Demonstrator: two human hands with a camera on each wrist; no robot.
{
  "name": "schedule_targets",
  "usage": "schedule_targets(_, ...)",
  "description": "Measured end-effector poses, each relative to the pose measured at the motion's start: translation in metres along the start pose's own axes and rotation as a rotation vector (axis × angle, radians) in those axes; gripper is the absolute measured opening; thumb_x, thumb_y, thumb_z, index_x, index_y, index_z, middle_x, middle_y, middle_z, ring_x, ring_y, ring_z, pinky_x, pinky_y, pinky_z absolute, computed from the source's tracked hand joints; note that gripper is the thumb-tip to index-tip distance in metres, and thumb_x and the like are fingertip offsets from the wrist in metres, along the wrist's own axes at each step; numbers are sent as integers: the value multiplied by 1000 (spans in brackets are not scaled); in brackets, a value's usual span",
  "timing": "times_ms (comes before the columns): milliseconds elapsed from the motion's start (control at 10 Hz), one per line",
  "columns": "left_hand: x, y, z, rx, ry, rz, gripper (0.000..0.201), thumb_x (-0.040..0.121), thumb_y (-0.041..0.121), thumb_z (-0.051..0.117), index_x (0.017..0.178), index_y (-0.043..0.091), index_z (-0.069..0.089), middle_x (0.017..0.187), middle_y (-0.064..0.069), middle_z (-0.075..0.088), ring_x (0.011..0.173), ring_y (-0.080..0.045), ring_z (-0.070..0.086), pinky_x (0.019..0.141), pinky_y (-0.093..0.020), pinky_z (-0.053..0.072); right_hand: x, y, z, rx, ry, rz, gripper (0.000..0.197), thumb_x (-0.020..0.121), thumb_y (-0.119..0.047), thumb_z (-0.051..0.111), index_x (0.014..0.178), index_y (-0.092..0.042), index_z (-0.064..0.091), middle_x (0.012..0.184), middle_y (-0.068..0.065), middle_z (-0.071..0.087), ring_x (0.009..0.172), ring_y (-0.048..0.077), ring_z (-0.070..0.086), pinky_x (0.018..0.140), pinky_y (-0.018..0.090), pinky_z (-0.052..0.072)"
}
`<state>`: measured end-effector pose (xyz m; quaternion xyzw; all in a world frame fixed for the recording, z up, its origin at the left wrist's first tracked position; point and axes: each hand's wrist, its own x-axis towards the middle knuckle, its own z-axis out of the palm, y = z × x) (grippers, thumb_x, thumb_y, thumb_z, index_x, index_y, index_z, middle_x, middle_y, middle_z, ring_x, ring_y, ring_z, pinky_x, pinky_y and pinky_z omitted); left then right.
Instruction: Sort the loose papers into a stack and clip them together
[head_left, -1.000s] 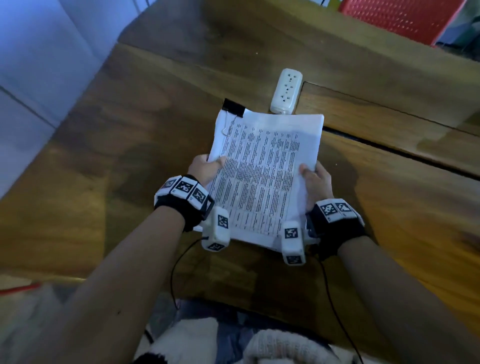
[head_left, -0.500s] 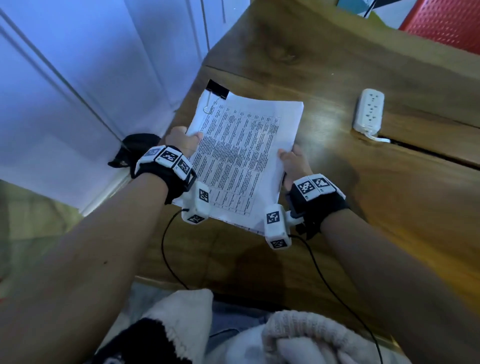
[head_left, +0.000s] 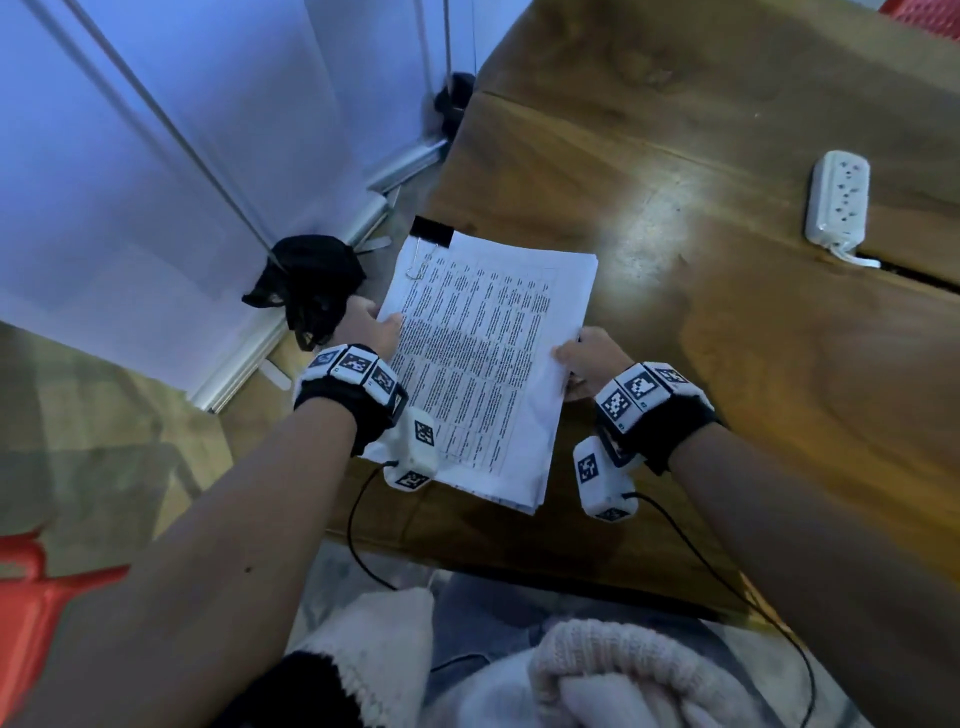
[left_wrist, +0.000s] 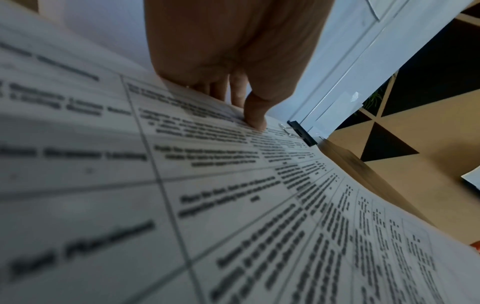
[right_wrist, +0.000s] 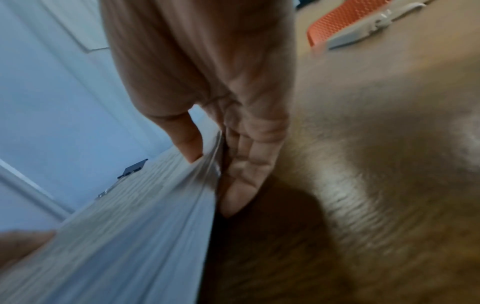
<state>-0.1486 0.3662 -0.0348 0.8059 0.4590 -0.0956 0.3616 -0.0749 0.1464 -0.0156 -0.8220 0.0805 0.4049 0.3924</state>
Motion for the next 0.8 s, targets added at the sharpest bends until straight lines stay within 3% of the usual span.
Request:
schedule_targets(100,2,-7,-3,-7,-3,12,48,92,31,51,136,13,43,133,-15,53,118,-35,52,97,-39,42,-9,-2,5,-154,-15,-6,31,92,-14,42,115,4,50,89,20,62,67,30,61,74,43,56)
schedule_targets(200,7,-12,-4,29,18,65,18,92,28,49,88,13,58,95,-15,58,87,-29,56,75,-31,43,-10,2,9,-267,-37,-7,30,93,-18,43,113,4,50,75,13,60,58,23,58,64,36,55)
schedule_targets(300,7,-19,0,21,63,72,22,92,21,49,74,9,55,79,-16,53,81,-29,52,67,-31,37,-12,-2,13,-348,-56,4,25,95,-19,41,103,3,50,66,9,58,51,20,57,49,28,49)
schedule_targets(400,9,-24,3,15,106,83,33,90,20,50,60,13,40,63,-7,43,73,-26,46,63,-28,32,-12,-2,16,-417,-34,0,27,93,-20,40,97,4,53,64,9,58,51,21,56,50,28,48)
schedule_targets(500,8,-23,2,24,117,64,19,90,20,50,73,12,49,74,-11,49,75,-25,46,65,-28,32,-13,-3,15,-440,-31,1,30,92,-22,41,101,3,53,73,11,59,54,23,55,56,27,47)
schedule_targets(600,6,-15,3,39,106,60,17,90,18,48,90,4,58,89,-21,56,88,-32,53,72,-34,40,-10,-1,10,-459,-43,-30,41,91,-27,44,115,5,52,89,20,61,64,25,52,60,26,43)
schedule_targets(700,-6,4,8,103,146,48,49,89,20,52,133,2,43,138,-18,46,130,-34,40,108,-46,33,-11,3,-2,-468,-42,-39,35,91,-35,48,100,-1,55,93,18,64,74,26,57,60,26,45)
schedule_targets(800,-29,36,28,171,124,139,65,92,24,51,147,9,19,157,-11,13,146,-26,11,117,-49,11,-9,17,-25,-466,49,-60,40,91,-42,49,97,-3,55,86,12,62,74,25,61,70,31,51)
